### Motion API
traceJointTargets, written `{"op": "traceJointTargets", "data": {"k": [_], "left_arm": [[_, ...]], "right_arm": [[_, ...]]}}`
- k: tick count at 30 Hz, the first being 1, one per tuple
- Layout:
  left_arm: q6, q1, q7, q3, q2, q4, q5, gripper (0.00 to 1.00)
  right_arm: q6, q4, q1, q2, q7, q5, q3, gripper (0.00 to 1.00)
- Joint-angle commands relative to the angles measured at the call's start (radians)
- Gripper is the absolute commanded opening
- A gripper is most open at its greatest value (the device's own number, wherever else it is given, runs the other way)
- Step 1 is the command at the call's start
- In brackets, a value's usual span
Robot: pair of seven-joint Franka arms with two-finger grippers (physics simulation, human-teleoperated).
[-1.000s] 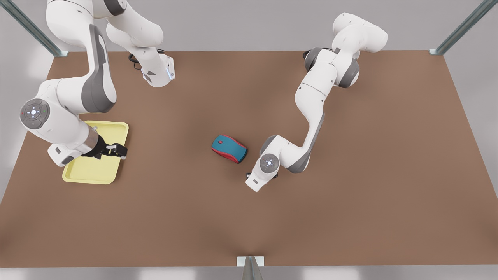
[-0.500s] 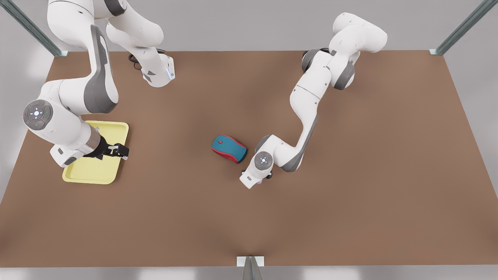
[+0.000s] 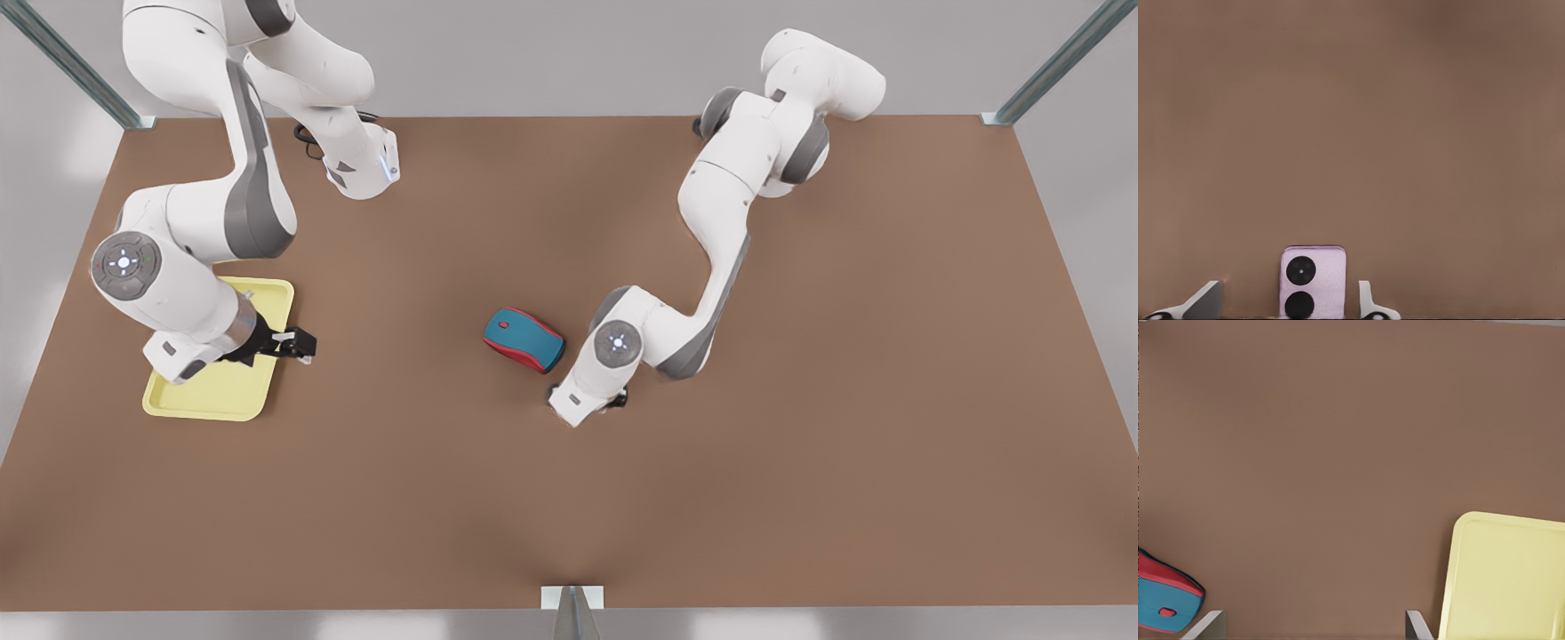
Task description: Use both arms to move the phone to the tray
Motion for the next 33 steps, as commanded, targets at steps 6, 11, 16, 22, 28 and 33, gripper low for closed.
{"op": "traceJointTargets", "data": {"k": [6,11,16,22,28,33], "left_arm": [[-0.535,0.406,0.520,0.003,-0.656,-0.427,0.151,1.00],[-0.600,0.424,0.523,0.003,-0.716,-0.513,0.098,1.00],[-0.587,0.424,0.522,-0.005,-0.633,-0.401,0.038,1.00],[-0.587,0.421,0.523,-0.022,-0.604,-0.391,0.010,1.00],[-0.574,0.424,0.516,0.011,-0.632,-0.325,-0.020,1.00],[-0.574,0.426,0.523,0.043,-0.636,-0.325,-0.020,1.00]], "right_arm": [[0.156,0.056,0.318,0.208,0.436,-0.062,0.001,1.00],[0.248,0.298,0.478,0.530,0.752,-0.098,-0.006,1.00],[0.246,0.699,0.573,0.846,1.036,-0.091,-0.077,1.00],[0.289,0.759,0.599,0.906,1.261,-0.028,-0.071,1.00],[0.311,0.749,0.640,0.905,1.357,-0.028,-0.051,1.00],[0.297,0.686,0.649,0.872,1.203,-0.030,-0.023,1.00]]}}
